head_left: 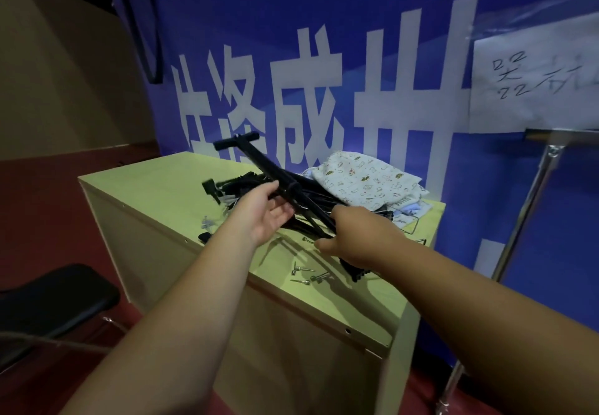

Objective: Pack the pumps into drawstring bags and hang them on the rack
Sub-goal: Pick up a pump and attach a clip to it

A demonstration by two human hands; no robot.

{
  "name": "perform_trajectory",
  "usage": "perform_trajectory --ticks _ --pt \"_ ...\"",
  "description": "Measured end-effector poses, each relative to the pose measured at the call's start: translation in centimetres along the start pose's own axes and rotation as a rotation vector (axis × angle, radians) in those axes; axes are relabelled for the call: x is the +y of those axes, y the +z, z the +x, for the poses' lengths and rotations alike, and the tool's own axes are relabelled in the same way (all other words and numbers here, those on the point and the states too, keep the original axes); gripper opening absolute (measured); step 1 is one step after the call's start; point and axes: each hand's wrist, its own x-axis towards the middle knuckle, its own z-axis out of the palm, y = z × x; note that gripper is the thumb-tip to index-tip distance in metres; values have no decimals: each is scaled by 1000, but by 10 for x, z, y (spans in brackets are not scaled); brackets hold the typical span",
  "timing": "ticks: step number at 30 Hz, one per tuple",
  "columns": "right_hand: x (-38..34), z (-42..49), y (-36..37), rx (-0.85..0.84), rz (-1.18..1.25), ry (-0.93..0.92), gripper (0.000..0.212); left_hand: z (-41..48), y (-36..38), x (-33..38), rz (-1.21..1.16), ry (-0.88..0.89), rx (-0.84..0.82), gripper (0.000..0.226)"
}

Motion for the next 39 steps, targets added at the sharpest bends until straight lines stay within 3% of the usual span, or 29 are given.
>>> perform_trajectory --ticks 7,13,19,24,28,31,35,39 --pt "18 -45 -5 168 201 7 62 -30 45 44 20 227 -88 30" --pt "53 -113 4 217 456 88 39 -83 113 33 106 219 -230 22" --pt "113 -176 17 248 555 266 37 -124 180 -41 198 133 -382 19" --pt "159 -213 4 337 892 354 29 -146 209 -116 274 40 -472 24" --pt "196 -225 -3 540 1016 462 37 -160 222 -184 328 -66 -555 26" --pt "215 -231 -3 586 1094 525 54 -166 225 -234 375 -150 -607 32" --pt "231 -238 13 530 1168 562 27 -170 215 -293 401 -310 -682 26" --pt "249 -242 54 593 1280 614 33 -163 197 -344 480 -419 -753 25"
